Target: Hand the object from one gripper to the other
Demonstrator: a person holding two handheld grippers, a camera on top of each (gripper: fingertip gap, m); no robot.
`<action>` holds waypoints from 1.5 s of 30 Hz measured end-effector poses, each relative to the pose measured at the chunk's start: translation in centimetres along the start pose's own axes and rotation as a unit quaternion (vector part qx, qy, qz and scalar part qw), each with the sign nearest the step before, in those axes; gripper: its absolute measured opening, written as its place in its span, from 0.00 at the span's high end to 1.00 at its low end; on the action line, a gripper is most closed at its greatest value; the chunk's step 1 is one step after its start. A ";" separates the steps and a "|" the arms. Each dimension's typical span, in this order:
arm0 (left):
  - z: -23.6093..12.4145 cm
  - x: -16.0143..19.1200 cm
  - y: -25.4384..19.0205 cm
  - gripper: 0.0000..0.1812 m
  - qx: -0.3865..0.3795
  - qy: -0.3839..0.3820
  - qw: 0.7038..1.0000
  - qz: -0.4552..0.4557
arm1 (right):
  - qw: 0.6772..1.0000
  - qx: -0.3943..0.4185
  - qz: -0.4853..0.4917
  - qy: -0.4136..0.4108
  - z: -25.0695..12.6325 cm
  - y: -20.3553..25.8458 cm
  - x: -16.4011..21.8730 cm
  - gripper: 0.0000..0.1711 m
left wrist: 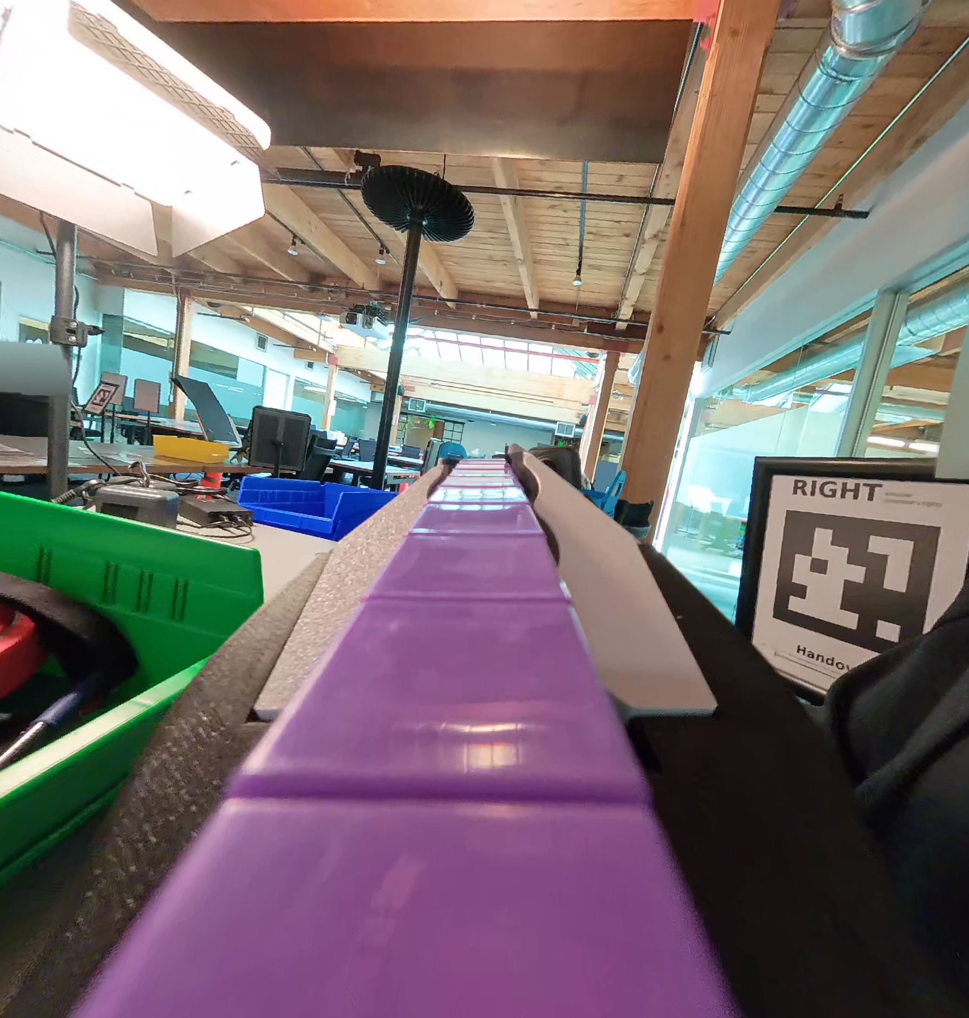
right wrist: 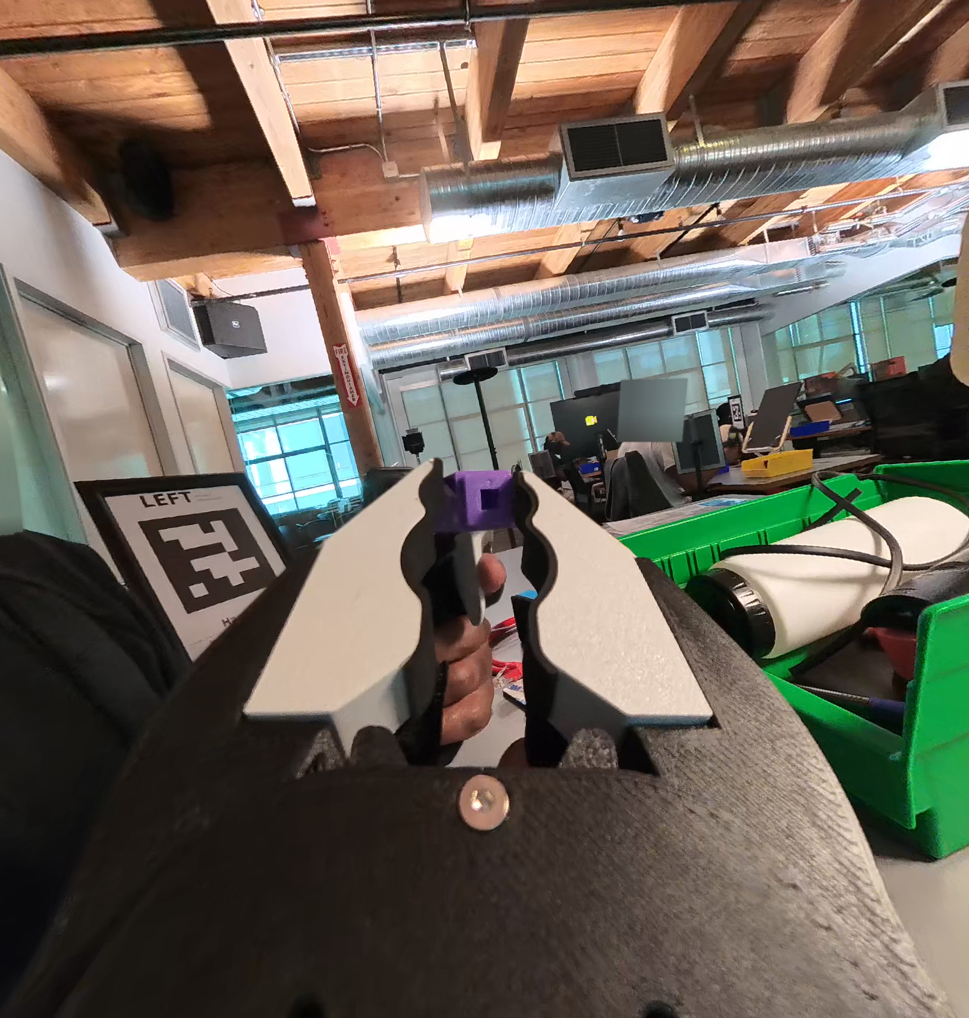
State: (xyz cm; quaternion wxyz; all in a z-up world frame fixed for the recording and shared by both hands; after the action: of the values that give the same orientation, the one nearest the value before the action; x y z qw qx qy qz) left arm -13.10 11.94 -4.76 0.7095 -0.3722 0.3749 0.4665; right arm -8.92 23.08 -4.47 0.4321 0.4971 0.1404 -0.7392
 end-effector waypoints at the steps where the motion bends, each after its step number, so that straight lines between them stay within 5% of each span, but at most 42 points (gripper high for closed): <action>1: 0.0 0.0 0.0 0.86 0.002 -0.002 1.000 -0.008 | 1.000 0.000 0.001 0.000 0.0 0.0 0.0 0.85; 19: -0.2 0.4 0.5 0.87 -0.010 0.012 1.000 -0.022 | 0.998 0.044 -0.036 0.021 0.0 -0.4 0.4 0.83; 25: -0.6 0.9 2.4 0.87 -0.125 0.054 0.990 0.038 | 0.902 0.231 -0.347 0.117 -2.9 -2.7 -1.5 0.66; 30: -0.2 2.6 3.2 0.87 -0.136 0.112 0.984 -0.005 | 0.819 0.176 -0.507 0.203 -2.4 -1.5 1.3 0.67; 42: 0.0 3.3 1.8 0.86 0.005 0.132 0.980 -0.147 | 0.794 0.091 -0.552 0.237 -1.7 0.1 4.1 0.70; 45: 0.3 4.3 1.6 0.86 0.011 0.172 0.973 -0.152 | 0.793 0.077 -0.555 0.238 -1.7 0.3 4.3 0.80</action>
State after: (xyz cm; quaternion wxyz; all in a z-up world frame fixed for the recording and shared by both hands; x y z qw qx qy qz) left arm -13.28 14.31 -8.73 0.7010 -0.4913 0.4359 0.2778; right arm -8.16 21.84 -8.89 -0.1391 0.5258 0.4329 -0.7188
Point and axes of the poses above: each gripper's, where its closed fingertips meet, z out along the fingers, x out of its underside, y = z × x across the jaws, the point moved 6 cm from there along -z, back along the fingers
